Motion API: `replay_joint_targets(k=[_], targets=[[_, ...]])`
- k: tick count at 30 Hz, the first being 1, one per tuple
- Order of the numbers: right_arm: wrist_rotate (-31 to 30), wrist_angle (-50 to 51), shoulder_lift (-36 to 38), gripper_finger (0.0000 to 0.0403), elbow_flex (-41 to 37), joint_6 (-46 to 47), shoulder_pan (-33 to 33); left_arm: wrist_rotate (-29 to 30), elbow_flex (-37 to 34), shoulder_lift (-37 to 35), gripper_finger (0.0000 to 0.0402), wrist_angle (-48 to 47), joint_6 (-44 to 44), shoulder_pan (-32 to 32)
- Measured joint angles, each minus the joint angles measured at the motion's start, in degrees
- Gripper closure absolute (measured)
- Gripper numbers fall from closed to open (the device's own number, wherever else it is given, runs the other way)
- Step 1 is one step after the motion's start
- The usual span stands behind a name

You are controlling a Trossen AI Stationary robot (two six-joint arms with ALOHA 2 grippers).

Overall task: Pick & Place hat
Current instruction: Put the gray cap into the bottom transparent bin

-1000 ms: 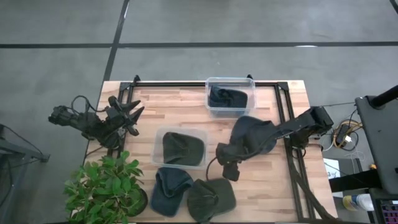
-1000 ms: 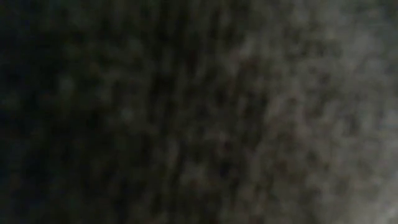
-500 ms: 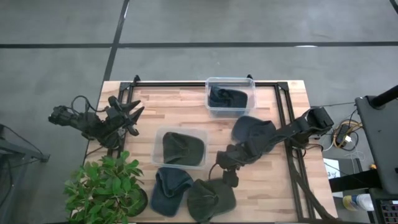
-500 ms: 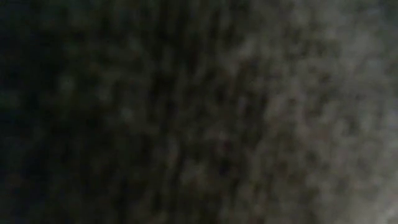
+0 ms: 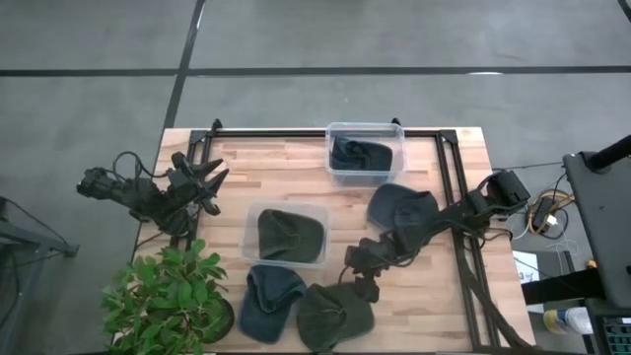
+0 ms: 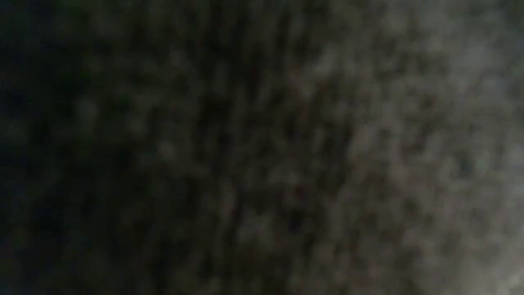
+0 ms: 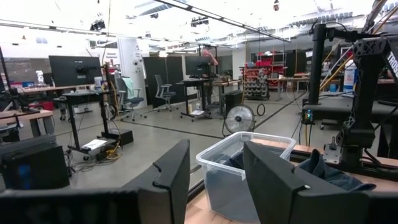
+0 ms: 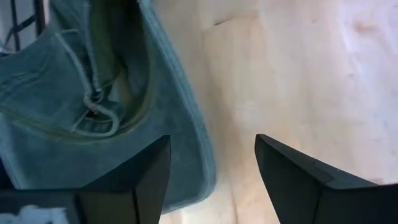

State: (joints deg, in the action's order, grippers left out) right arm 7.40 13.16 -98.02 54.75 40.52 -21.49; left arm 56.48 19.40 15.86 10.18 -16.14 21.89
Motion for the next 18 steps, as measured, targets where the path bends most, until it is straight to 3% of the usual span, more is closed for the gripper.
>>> replay_joint_targets(k=[5, 18], targets=[[0.1, -5.17, 0.0, 0.0177, -1.6, 0.73, -0.42, 0.0, 0.0, 0.0, 0.0259, -0.33, 0.01, 0.0], [0.13, -6.99, -1.78, 0.0177, -1.52, 1.54, -1.35, 0.0, 0.0, -0.02, 0.0259, -0.53, 0.04, -0.01]])
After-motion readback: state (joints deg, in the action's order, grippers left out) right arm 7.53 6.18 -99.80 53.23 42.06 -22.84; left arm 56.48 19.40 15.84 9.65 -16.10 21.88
